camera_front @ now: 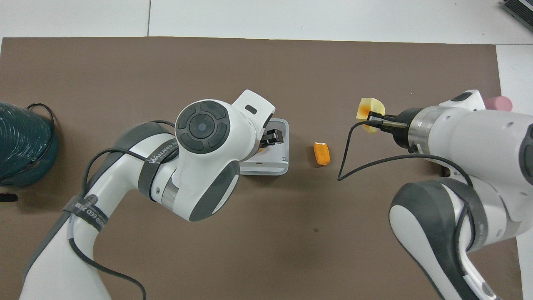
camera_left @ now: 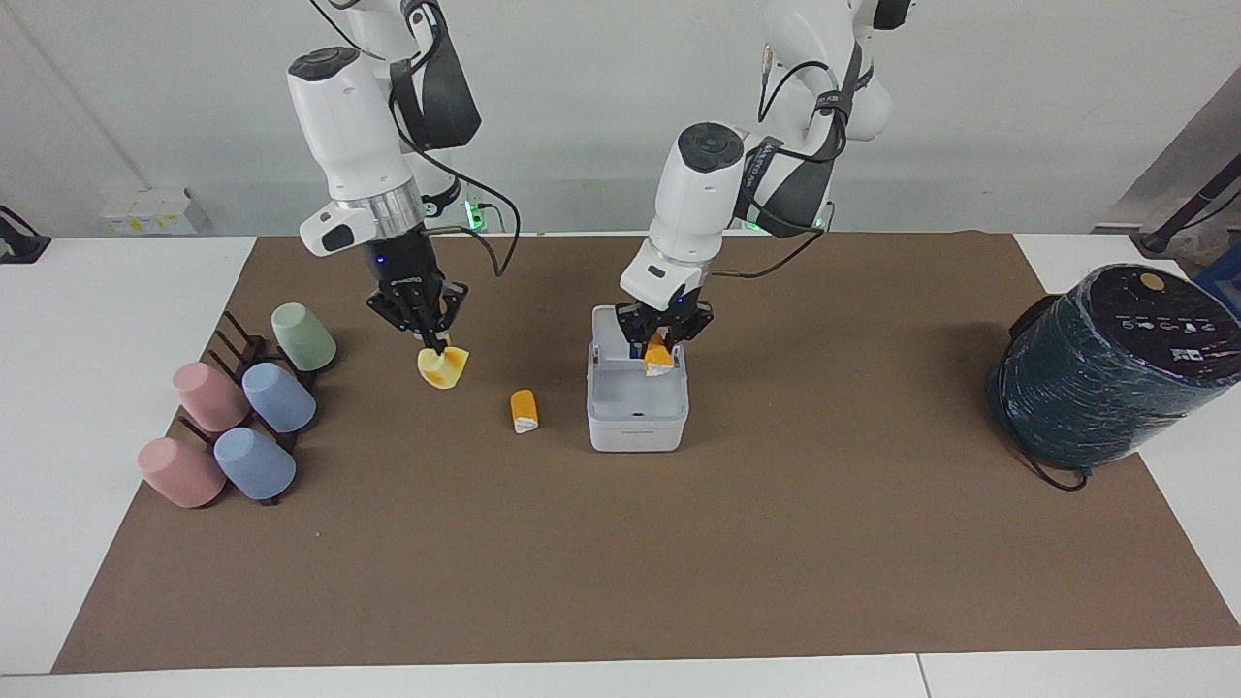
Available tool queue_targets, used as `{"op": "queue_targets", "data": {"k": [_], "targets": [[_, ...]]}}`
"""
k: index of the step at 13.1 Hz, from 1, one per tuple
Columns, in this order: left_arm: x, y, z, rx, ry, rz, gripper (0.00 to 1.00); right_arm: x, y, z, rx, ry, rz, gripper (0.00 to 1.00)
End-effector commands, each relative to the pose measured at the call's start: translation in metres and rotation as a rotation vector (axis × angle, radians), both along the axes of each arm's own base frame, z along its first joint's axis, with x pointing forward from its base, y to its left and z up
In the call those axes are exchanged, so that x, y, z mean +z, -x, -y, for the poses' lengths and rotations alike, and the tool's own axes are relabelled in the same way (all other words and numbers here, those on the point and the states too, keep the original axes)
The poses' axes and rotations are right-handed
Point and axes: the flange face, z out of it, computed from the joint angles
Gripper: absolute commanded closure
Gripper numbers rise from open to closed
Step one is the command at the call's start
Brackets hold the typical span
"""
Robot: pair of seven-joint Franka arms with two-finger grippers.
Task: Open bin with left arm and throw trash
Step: 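Carry the orange chunk over the bin and open the left gripper, then drop the sponge into the bin with the right gripper while the left gripper withdraws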
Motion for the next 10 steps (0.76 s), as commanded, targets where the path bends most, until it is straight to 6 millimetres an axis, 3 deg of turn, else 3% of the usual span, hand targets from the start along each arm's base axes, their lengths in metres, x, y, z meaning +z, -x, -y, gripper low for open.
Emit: {"op": "queue_targets", "data": {"k": [1,4,7,10], "targets": [[0.03,-0.018,-0.026,0.036,-0.015,-0.034,0.0,-0.004,-0.015,-0.036,-0.026,-0.067,0.024,1.0],[0.05,-0.04,-0.078,-0.008,-0.063,-0.078,0.0,-0.013,-0.022,-0.078,-0.065,-0.121,0.023,1.0],[0.054,-0.069,-0.171,-0.173,-0.095,-0.1,0.0,-0.034,-0.017,-0.125,-0.044,-0.156,0.036,1.0],[0.061,-0.076,-0.247,-0.278,-0.107,-0.132,0.0,-0.049,-0.001,-0.171,-0.017,-0.181,0.027,1.0]]}}
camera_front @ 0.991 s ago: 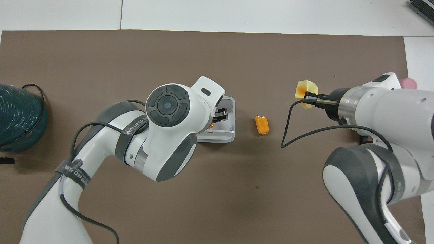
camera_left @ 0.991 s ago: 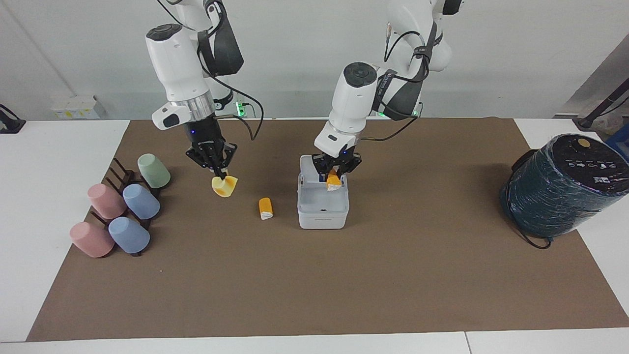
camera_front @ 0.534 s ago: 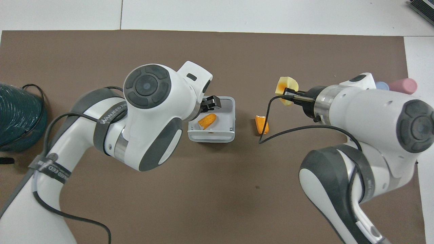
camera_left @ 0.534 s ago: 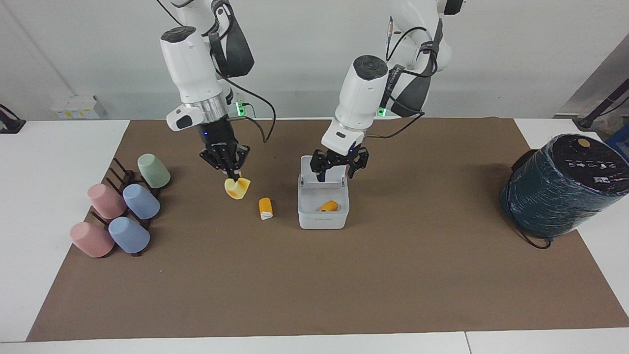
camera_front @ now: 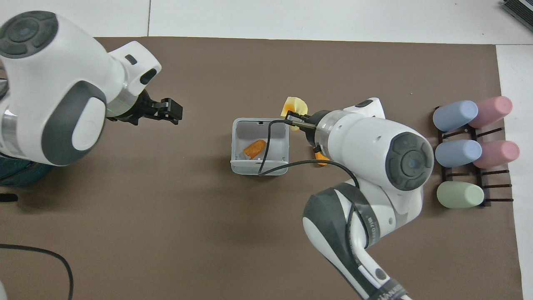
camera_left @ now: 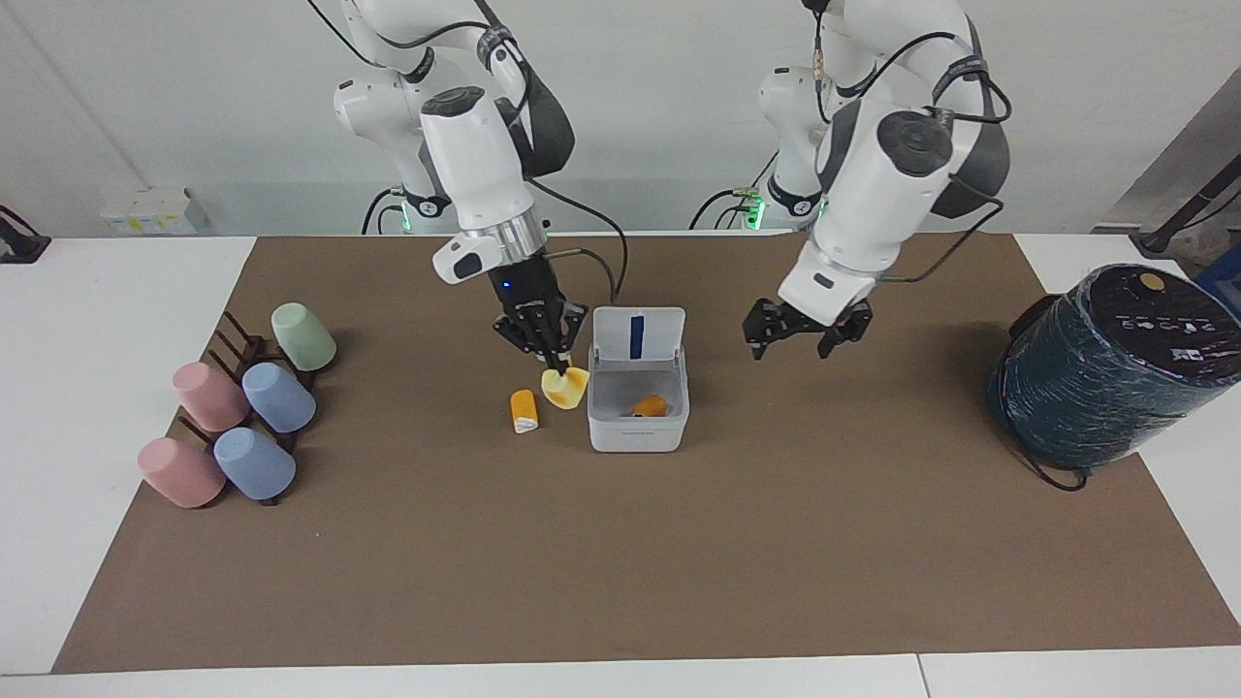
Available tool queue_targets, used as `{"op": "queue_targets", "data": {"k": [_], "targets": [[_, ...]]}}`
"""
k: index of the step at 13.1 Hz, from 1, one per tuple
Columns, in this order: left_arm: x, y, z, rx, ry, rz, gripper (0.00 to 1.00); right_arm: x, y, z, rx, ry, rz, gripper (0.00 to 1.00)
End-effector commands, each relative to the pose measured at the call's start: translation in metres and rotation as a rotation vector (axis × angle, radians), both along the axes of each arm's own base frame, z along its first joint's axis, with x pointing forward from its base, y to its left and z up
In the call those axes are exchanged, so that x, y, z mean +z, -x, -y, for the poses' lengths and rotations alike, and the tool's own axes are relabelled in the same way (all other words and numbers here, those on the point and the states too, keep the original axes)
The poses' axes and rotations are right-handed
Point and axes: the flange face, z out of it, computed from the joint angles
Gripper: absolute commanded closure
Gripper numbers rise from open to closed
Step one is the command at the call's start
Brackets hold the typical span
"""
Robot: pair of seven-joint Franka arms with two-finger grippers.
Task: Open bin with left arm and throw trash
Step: 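Drop the sponge into the bin with the right gripper while the left gripper withdraws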
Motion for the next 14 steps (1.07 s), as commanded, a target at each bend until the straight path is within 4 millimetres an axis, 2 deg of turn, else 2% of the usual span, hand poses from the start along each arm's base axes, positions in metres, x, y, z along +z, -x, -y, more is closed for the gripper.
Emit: {"op": "queue_targets", "data": {"k": [1,2,4,6,7,8,11,12,14], "targets": [[0.018,0.003,-0.051,-0.068,0.002,-0.013,0.0,-0.008,0.006,-0.03,0.021,-0.027,-0.012,1.0],[0.023,0.004,-0.065,-0.075,0.002,-0.01,0.0,-0.015,0.01,-0.039,0.043,-0.018,-0.018,1.0],[0.034,0.009,-0.079,-0.117,-0.087,0.016,0.0,-0.022,0.019,-0.056,0.07,-0.018,-0.023,1.0],[0.048,0.016,-0.082,-0.12,-0.102,0.03,0.0,-0.022,0.021,-0.057,0.065,-0.02,-0.029,0.52],[0.054,0.02,-0.082,-0.119,-0.102,0.037,0.0,-0.023,0.021,-0.057,0.065,-0.018,-0.035,0.46],[0.056,0.021,-0.082,-0.119,-0.102,0.041,0.0,-0.022,0.022,-0.058,0.066,-0.018,-0.037,0.36],[0.061,0.021,-0.077,-0.12,-0.097,0.067,0.0,-0.019,0.023,-0.057,0.068,-0.016,-0.043,0.29],[0.061,0.021,-0.076,-0.124,-0.099,0.07,0.0,-0.017,0.022,-0.052,0.073,-0.005,-0.047,0.26],[0.062,0.02,-0.074,-0.122,-0.096,0.08,0.0,-0.013,0.013,-0.029,0.103,0.026,-0.026,0.1]]}}
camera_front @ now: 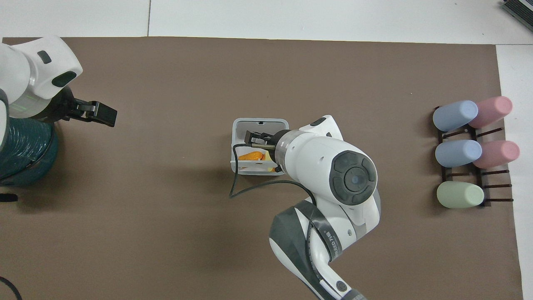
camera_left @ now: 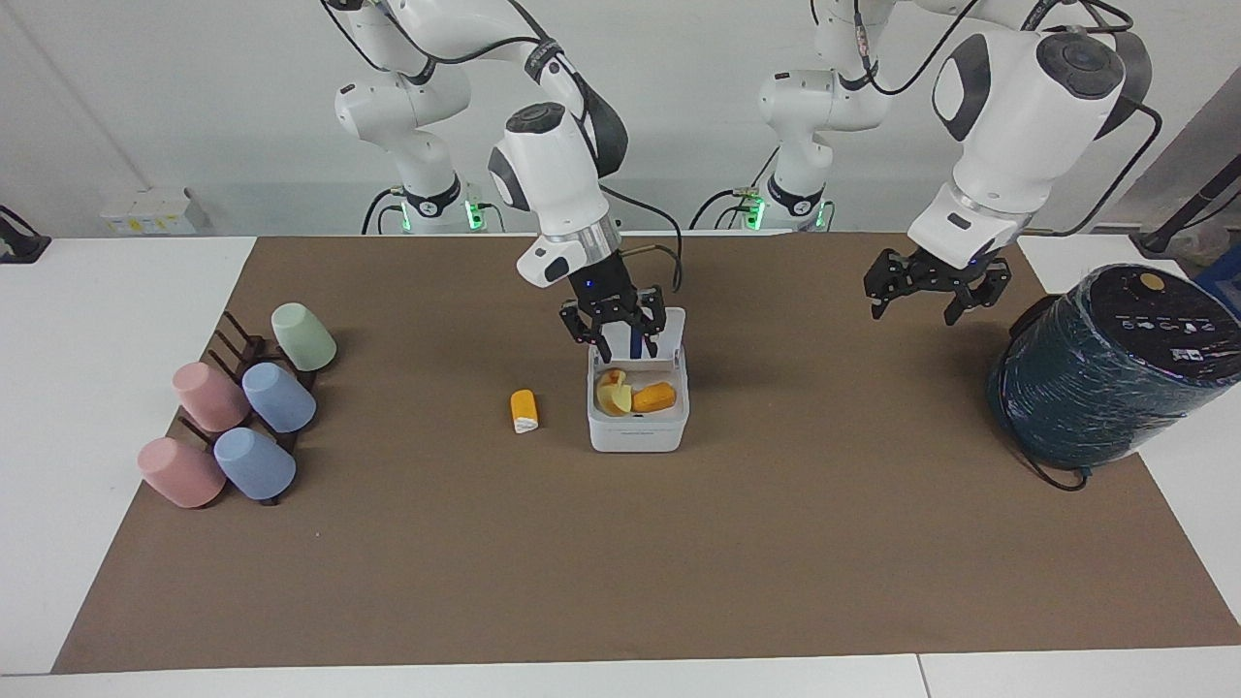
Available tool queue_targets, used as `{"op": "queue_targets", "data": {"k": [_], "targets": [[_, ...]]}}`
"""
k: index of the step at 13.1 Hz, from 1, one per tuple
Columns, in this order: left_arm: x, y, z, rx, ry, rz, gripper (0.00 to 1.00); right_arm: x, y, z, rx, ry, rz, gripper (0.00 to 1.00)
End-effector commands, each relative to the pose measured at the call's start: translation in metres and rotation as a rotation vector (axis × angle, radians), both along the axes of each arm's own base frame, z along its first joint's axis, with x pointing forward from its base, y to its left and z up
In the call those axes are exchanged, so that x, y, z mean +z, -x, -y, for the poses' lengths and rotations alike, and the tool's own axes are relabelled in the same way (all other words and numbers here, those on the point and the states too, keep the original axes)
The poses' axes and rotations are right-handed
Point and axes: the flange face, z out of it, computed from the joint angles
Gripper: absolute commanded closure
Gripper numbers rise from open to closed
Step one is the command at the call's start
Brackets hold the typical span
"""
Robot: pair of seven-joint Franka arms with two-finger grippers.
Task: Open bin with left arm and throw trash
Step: 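Drop the sponge into the bin with the right gripper while the left gripper withdraws, then reach and grasp the second orange chunk with the right gripper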
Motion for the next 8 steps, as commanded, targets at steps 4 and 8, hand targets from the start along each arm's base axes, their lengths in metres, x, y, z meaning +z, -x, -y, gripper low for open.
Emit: {"op": "queue_targets", "data": {"k": [4,8], "targets": [[0.002,0.004,-0.002,0.005,-0.009,0.02,0.0,-0.029,-0.017,0.097,0.168,0.143,0.037,0.0],[0.002,0.005,-0.002,0.042,-0.006,0.025,0.0,-0.052,-0.018,0.118,0.199,0.177,0.024,0.0]]}}
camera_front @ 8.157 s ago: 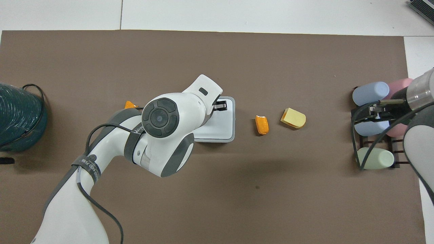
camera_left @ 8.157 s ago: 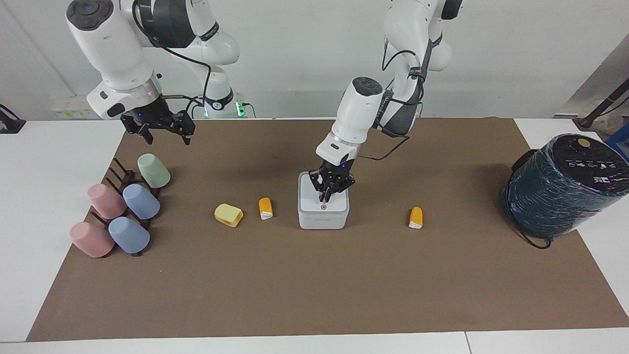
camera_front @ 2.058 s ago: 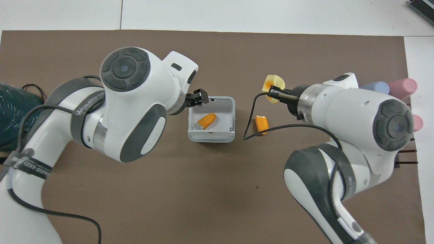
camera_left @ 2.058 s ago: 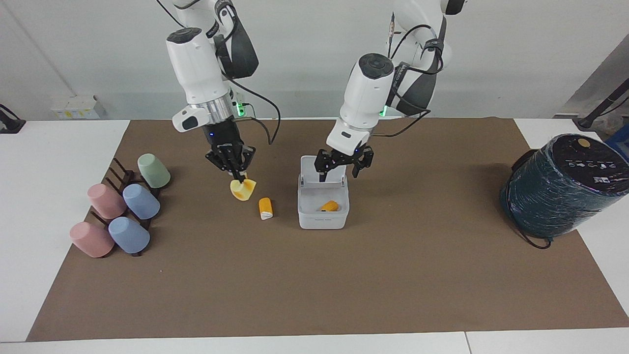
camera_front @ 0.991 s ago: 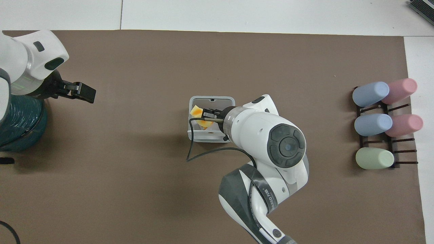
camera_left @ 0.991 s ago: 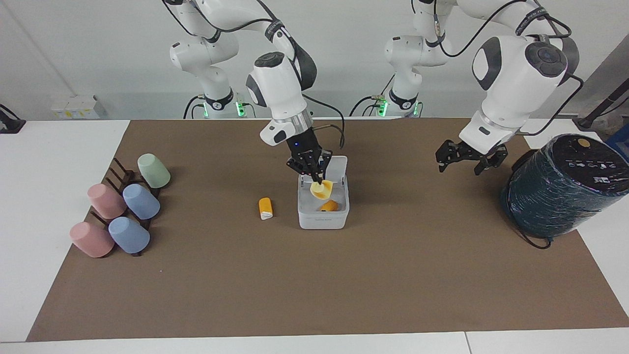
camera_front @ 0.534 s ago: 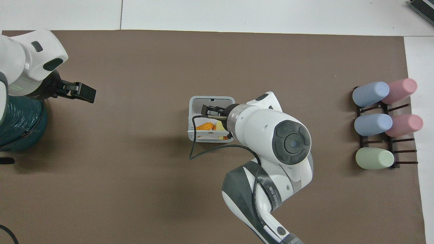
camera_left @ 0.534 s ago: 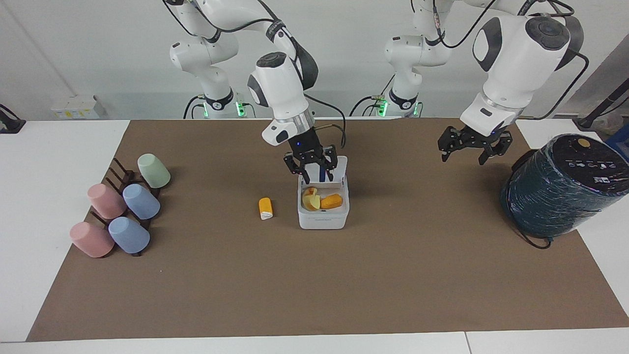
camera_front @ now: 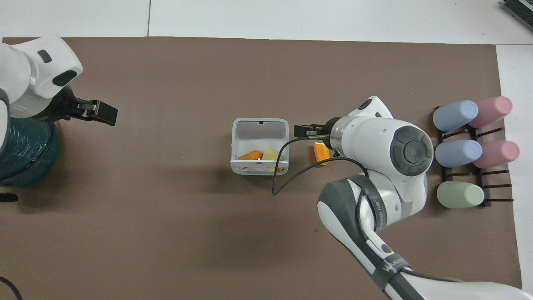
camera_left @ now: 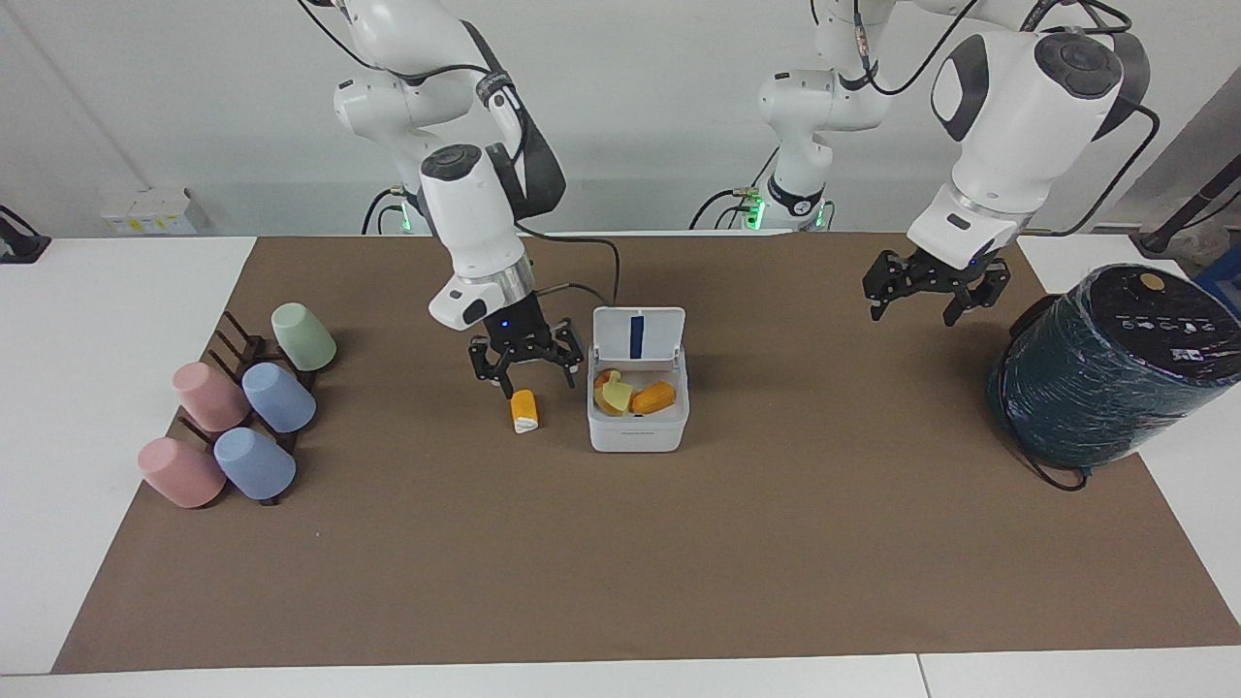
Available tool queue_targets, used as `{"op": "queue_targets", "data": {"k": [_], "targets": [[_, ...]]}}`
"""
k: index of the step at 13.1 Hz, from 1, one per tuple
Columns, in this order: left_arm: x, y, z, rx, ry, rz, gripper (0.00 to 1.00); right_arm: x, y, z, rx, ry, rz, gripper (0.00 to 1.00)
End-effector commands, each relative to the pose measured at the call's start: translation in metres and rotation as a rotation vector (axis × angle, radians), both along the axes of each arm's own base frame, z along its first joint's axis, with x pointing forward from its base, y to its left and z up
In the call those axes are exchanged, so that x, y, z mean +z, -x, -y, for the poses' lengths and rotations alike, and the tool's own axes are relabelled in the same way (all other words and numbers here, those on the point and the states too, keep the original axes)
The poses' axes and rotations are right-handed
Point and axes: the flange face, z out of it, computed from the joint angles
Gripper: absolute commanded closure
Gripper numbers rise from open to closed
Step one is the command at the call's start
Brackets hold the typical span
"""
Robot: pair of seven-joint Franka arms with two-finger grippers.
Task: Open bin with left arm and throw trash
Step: 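Reach and grasp the second orange chunk with the right gripper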
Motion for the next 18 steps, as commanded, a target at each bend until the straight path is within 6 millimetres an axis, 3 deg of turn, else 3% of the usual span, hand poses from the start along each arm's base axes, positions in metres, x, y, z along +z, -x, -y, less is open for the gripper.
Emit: {"op": "queue_targets", "data": {"k": [1,7,11,17,18], "targets": [[0.001,0.005,-0.002,0.023,-0.009,0.018,0.0,-0.015,0.012,0.016,0.004,0.005,0.009,0.0],[0.003,0.002,-0.003,0.024,-0.004,0.047,0.0,-0.031,0.015,0.02,0.019,0.019,-0.005,0.0],[0.001,0.002,-0.003,0.022,-0.005,0.045,0.0,-0.081,0.01,0.027,0.069,0.06,-0.073,0.0],[0.007,0.0,-0.004,0.019,-0.005,0.053,0.0,-0.127,0.015,0.021,0.096,0.075,-0.105,0.01],[0.007,0.0,-0.004,0.019,-0.005,0.053,0.0,-0.129,0.018,0.023,0.098,0.079,-0.111,0.34]]}}
